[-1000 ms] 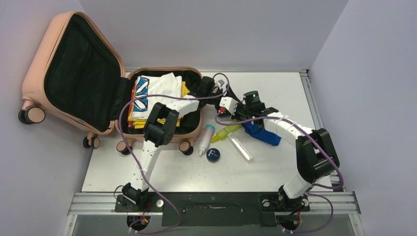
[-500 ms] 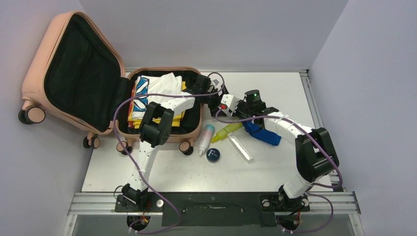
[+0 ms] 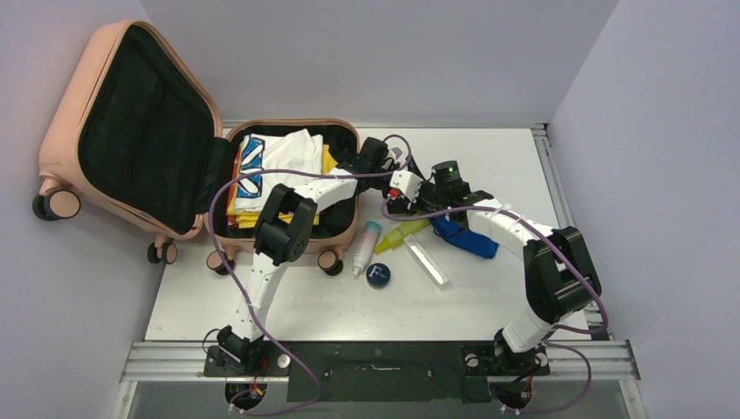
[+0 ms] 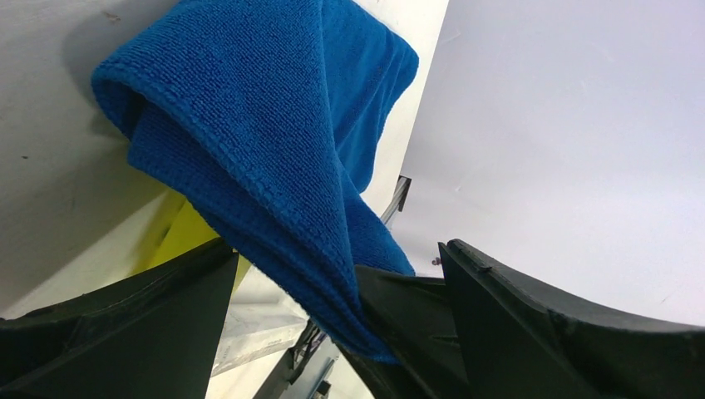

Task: Pack the luggage
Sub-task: Pick up the clothes at the center of the board.

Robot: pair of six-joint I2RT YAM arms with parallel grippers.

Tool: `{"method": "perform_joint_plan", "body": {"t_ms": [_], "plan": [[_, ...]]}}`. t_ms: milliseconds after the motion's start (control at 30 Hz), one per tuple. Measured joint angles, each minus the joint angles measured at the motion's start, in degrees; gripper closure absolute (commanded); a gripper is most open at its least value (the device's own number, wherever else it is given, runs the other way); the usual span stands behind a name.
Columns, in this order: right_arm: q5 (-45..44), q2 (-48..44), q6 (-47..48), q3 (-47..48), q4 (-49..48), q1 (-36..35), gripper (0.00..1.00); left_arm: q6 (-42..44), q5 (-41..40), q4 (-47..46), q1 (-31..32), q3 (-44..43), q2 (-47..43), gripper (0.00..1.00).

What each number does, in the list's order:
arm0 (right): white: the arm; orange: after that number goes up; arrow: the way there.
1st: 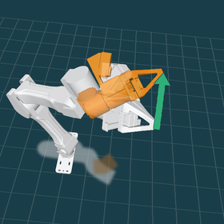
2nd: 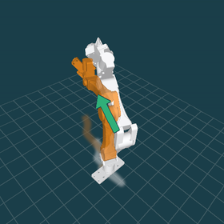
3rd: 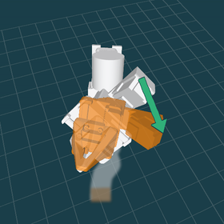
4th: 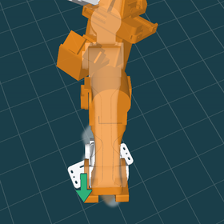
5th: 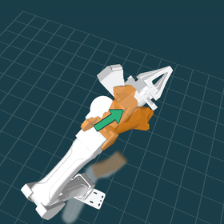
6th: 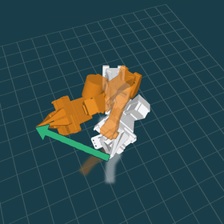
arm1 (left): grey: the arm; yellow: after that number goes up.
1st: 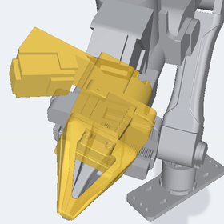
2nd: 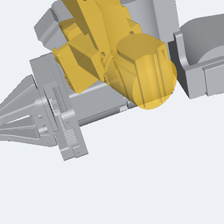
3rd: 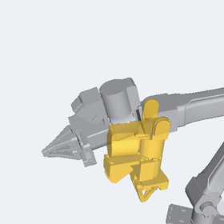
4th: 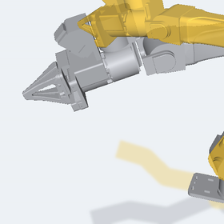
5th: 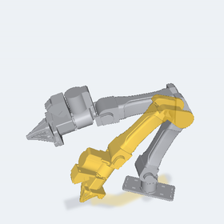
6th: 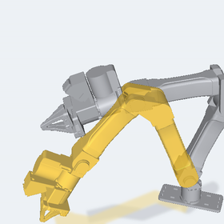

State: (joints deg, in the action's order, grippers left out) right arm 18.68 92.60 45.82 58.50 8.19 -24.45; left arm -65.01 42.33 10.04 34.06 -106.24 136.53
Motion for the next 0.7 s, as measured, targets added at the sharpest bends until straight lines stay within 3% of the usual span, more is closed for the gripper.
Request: {"method": "perform_joint_plan", "body": {"t_ms": [367,400,433,500,533,567,600,633,700], "plan": [[2.0,0.0,0.7,0.0,0.4,-1.7,0.95,1.3,0.0,0.1,0.8,-5.4,3.8,0.01],[2.1,0.0,0.9,0.0,0.7,-1.8,0.94,1.5,0.0,0.0,0.8,-5.8,4.1,0.07],[2.3,0.0,1.0,0.0,0.8,-1.9,0.87,1.6,0.0,0.0,0.8,-5.9,4.3,0.19],[2.5,0.0,1.5,0.0,1.4,-1.9,0.62,1.6,0.0,0.0,0.8,-5.9,4.5,0.4],[2.6,0.0,1.6,0.2,2.1,-1.9,0.37,1.6,0.0,-0.1,0.8,-5.9,4.6,0.52],[2.7,0.0,1.8,0.4,3.1,-1.9,0.0,1.6,0.1,-0.3,0.8,-5.9,4.7,0.67],[3.0,0.0,2.0,1.0,4.3,-1.9,0.09,1.7,0.2,-0.5,0.8,-5.9,4.8,0.79],[4.5,0.0,2.2,1.8,7.0,-1.9,0.1,0.7,-0.1,-1.0,0.7,-5.9,4.8,0.9],[5.9,0.0,4.0,3.2,12.1,-2.3,0.1,1.8,-0.1,-2.2,0.4,-5.9,4.8,1.0]]}}
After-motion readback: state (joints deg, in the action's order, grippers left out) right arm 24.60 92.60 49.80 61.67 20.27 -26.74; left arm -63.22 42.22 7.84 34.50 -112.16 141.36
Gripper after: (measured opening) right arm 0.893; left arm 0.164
